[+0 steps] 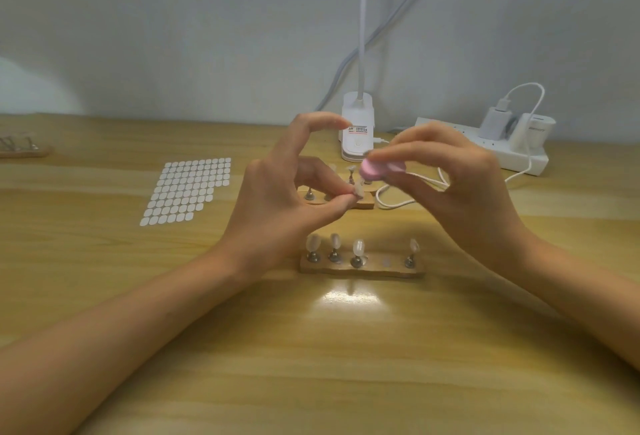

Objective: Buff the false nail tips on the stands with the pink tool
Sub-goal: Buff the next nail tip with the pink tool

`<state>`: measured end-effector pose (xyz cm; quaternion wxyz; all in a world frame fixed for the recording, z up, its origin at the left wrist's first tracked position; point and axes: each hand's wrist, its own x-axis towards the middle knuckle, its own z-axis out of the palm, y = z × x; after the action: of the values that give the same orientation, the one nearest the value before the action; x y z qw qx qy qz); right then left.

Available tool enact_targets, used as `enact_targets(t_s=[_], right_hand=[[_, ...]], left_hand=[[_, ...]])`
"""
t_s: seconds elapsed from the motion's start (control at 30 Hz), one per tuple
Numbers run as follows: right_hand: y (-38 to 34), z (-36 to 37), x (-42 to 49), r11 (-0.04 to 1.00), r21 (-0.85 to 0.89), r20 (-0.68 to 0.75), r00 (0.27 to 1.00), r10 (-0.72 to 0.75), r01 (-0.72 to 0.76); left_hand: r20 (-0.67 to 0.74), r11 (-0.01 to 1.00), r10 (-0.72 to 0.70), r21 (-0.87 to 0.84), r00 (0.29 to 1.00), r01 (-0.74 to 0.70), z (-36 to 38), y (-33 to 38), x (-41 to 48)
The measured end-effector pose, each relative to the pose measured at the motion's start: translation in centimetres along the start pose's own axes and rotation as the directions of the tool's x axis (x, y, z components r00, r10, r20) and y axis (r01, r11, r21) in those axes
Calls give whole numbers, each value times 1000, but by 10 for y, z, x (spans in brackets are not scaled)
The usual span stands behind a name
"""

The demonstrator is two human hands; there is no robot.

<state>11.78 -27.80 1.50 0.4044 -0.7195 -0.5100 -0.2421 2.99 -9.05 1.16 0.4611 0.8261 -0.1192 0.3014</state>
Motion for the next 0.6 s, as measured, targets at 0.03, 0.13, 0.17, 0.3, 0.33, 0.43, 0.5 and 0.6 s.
enact_targets(t_s=[0.03, 0.13, 0.17, 0.3, 0.33, 0.43, 0.5, 0.6], right_hand=[[-1, 0, 0, 1000, 16, -4, 1000, 4, -4], [-6, 5, -2, 998, 37, 52, 997, -59, 57], [-5, 5, -2, 999, 19, 46, 998, -40, 39], [-5, 3, -1, 1000, 17, 27, 999, -24, 24], [-7, 6, -2, 998, 24, 54, 996, -64, 63], [-4, 6, -1, 999, -16, 56, 998, -41, 42], [-2, 2, 0, 1000, -27, 24, 1000, -3, 4], [-4, 5, -2, 996, -8, 64, 994, -85, 86]], left_hand=[[-6, 1000, -3, -6, 1000, 3, 0, 0, 0], [-10, 1000, 8, 9, 1000, -8, -2, -2, 1], [-7, 1000, 7, 13, 1000, -7, -2, -2, 1], [-2, 1000, 4, 11, 1000, -4, -2, -3, 1], [1, 1000, 15, 18, 1000, -15, -1, -3, 0], [15, 999, 20, 29, 1000, -21, -1, -4, 0], [13, 1000, -1, 13, 1000, 1, -2, -4, 0], [6, 1000, 7, 6, 1000, -7, -1, -4, 0]])
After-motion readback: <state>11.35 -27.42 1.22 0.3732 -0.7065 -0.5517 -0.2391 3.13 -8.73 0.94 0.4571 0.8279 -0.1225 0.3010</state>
